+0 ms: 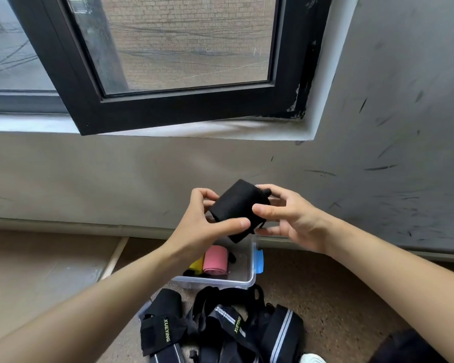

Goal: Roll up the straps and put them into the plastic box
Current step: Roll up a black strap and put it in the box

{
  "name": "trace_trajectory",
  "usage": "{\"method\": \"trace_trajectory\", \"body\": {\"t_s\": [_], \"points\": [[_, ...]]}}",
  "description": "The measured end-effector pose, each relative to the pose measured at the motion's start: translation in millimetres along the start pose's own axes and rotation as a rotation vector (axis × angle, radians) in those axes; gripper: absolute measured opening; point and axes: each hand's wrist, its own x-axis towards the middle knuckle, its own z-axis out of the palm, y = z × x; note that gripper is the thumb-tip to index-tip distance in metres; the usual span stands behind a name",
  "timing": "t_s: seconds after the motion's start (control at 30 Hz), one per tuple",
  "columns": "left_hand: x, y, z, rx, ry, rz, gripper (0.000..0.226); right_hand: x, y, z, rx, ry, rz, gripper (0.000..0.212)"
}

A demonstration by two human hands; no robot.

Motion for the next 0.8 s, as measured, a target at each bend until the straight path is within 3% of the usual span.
{"method": "trace_trajectory", "body": {"t_s": [0.1, 0.27, 0.37, 0.57, 0.67, 0.8], "points": [[3.5, -9.4, -4.3, -0.070, -0.019, -0.045, 0.067, 2.1, 9.4, -4.2, 0.050, -0.029, 0.035, 0.052], [-1.1, -20.2, -2.0, 0.086, -0.012, -0.065, 0.078, 4.6, 20.3, -9.9, 0.058, -0.134, 0.054, 0.057], [2.8, -31.0, 0.9, 0.082, -0.024, -0.112, 0.068, 13.4, 27.6, -13.2, 0.057, -0.149, 0.085, 0.058], [23.7, -75.0, 6.4, 0.070, 0.020, -0.269, 0.071, 43.3, 56.9, -19.7, -0.034, -0.048, 0.181, 0.055], [42.4, -107.7, 6.5, 0.077, 0.094, -0.333, 0.081, 60.7, 83.3, -22.5, -0.202, 0.045, 0.208, 0.046], [62.2, -155.5, 11.1, 0.020, 0.187, -0.437, 0.092, 86.0, 133.1, -42.3, -0.810, 0.108, 0.135, 0.056]]}}
